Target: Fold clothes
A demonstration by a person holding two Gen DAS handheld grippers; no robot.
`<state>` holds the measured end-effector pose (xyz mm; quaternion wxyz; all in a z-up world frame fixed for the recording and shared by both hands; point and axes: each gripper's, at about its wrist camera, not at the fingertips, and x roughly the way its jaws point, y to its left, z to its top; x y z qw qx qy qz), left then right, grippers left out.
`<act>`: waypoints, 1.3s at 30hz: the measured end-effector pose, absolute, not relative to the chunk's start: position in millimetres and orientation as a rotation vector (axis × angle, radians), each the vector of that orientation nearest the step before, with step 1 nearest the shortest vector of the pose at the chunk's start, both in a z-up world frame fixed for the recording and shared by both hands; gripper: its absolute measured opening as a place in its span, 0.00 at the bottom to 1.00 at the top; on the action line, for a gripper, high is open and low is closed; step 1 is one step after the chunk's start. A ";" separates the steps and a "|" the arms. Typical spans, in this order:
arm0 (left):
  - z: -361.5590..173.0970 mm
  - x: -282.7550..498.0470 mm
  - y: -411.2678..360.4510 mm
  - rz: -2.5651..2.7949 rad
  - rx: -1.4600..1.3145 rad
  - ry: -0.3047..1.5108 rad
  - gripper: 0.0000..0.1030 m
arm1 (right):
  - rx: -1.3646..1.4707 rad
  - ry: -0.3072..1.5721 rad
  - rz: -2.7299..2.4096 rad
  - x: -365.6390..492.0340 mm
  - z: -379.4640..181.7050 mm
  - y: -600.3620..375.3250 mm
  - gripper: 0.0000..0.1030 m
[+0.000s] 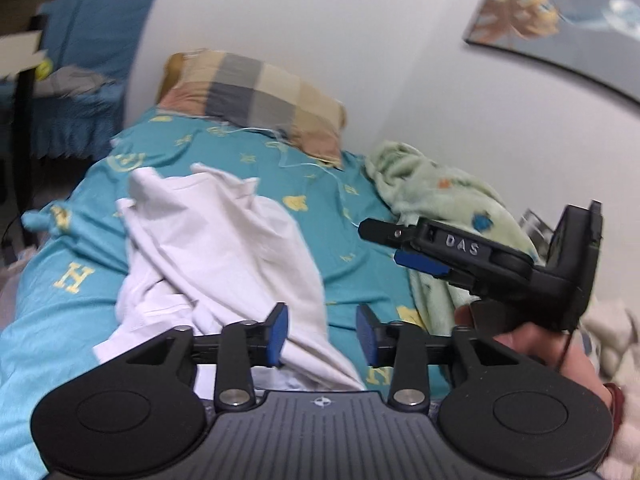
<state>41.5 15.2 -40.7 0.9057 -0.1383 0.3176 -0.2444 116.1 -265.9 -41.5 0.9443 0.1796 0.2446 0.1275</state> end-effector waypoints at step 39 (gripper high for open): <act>-63.0 86.4 36.6 -0.216 -0.271 0.737 0.51 | 0.578 0.619 -0.141 162.2 -96.8 -356.2 0.04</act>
